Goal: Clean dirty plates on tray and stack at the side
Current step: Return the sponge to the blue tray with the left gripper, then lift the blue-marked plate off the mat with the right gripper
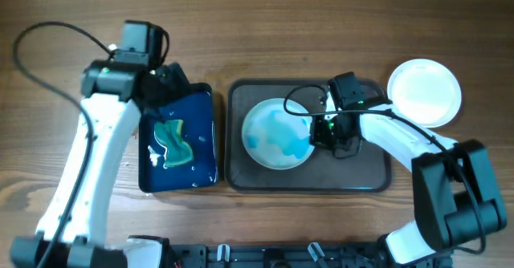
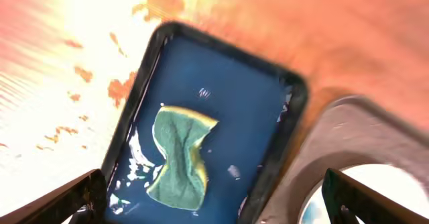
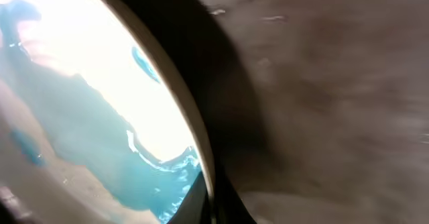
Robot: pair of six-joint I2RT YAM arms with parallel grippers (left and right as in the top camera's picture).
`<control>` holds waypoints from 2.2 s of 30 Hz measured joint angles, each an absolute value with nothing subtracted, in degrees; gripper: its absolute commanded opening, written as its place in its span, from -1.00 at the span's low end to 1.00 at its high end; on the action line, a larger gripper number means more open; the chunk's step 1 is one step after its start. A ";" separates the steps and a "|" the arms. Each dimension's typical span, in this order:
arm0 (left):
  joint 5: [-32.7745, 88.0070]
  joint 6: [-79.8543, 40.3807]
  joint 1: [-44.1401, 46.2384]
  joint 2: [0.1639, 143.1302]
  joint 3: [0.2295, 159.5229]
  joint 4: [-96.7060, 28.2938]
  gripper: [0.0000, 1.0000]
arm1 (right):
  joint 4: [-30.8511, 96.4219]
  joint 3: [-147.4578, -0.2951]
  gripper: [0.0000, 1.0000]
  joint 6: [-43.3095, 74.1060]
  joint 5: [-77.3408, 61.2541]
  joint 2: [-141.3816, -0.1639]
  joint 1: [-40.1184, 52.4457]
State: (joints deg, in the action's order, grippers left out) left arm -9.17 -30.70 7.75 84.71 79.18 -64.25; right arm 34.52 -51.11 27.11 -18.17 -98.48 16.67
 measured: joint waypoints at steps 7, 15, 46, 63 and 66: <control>-9.17 -30.70 7.75 83.02 79.68 -65.60 1.00 | 44.47 -57.23 -0.91 22.26 -5.98 -90.63 16.40; -9.17 -30.70 7.75 83.02 79.68 -65.58 1.00 | 48.23 -59.51 -0.91 19.33 0.19 -86.02 16.40; -9.17 -30.70 7.75 83.02 79.68 -64.90 1.00 | 50.65 -67.33 -0.91 10.55 15.51 -80.77 20.97; -9.17 -30.70 7.75 83.02 79.68 -64.90 1.00 | 51.22 -67.33 -0.91 10.55 15.53 -80.77 20.97; -9.17 -30.70 7.75 83.05 79.68 -64.90 1.00 | 51.20 -67.33 -0.91 10.55 15.59 -80.77 20.97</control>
State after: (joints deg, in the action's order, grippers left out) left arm -9.17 -30.70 7.75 83.05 79.68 -64.90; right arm 51.20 -67.33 10.55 15.59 -80.77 20.97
